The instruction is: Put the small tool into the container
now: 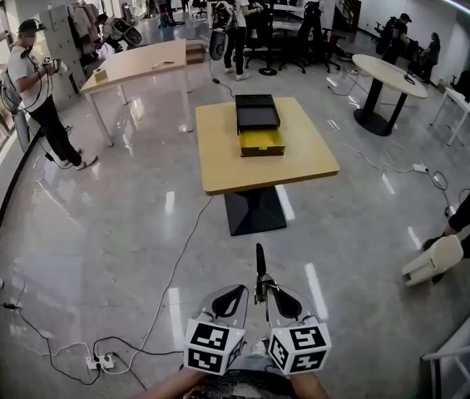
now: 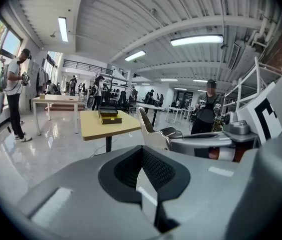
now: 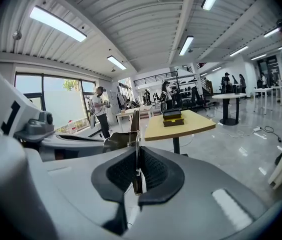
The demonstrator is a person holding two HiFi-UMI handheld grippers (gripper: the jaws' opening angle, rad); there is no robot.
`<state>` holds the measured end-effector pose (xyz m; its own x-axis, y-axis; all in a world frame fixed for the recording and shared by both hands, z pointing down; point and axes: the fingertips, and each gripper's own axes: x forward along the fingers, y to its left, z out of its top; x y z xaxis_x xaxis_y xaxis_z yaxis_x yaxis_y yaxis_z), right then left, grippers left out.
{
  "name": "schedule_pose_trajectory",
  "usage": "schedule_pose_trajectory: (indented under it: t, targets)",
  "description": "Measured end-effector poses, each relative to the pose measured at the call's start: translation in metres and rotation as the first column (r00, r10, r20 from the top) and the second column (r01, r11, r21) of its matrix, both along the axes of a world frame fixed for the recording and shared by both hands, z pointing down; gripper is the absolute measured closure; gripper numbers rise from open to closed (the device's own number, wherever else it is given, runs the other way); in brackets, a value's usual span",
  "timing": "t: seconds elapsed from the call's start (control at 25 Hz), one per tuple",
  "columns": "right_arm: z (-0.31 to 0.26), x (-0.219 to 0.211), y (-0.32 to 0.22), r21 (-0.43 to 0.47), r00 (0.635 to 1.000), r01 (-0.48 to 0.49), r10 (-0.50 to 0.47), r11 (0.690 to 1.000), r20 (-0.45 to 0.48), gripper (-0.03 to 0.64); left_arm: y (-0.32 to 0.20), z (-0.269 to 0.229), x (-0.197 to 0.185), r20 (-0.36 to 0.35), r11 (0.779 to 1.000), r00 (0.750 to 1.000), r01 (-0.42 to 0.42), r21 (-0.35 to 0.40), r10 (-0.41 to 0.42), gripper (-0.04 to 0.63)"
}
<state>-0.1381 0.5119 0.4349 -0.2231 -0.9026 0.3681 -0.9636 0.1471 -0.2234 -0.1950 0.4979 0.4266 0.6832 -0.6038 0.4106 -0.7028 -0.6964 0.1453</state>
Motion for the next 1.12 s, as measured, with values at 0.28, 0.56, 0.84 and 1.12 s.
schedule_pose_trajectory:
  t: [0.28,0.56,0.84,1.12]
  targets:
    - [0.005,0.082,-0.055,-0.003,1.0,0.025,-0.025,1.0,0.015,0.607,-0.052,0.005,0.087,0.016,1.0,1.0,0.007,-0.014,-0.007,0.589]
    - [0.018,0.169,-0.074,0.004,0.998,0.049,-0.049,0.999,0.041,0.607,-0.072,0.018,0.179,0.042,1.0,0.999,0.021,-0.012,-0.021,0.589]
    - [0.032,0.201,-0.092,0.007,0.996,0.074,-0.074,0.997,0.05,0.607,-0.088,0.031,0.208,0.056,0.999,0.997,0.047,-0.01,-0.046,0.589]
    - [0.041,0.211,-0.117,0.002,0.996,0.079,-0.079,0.997,0.042,0.607,-0.112,0.041,0.219,0.051,0.999,0.998,0.048,-0.013,-0.047,0.589]
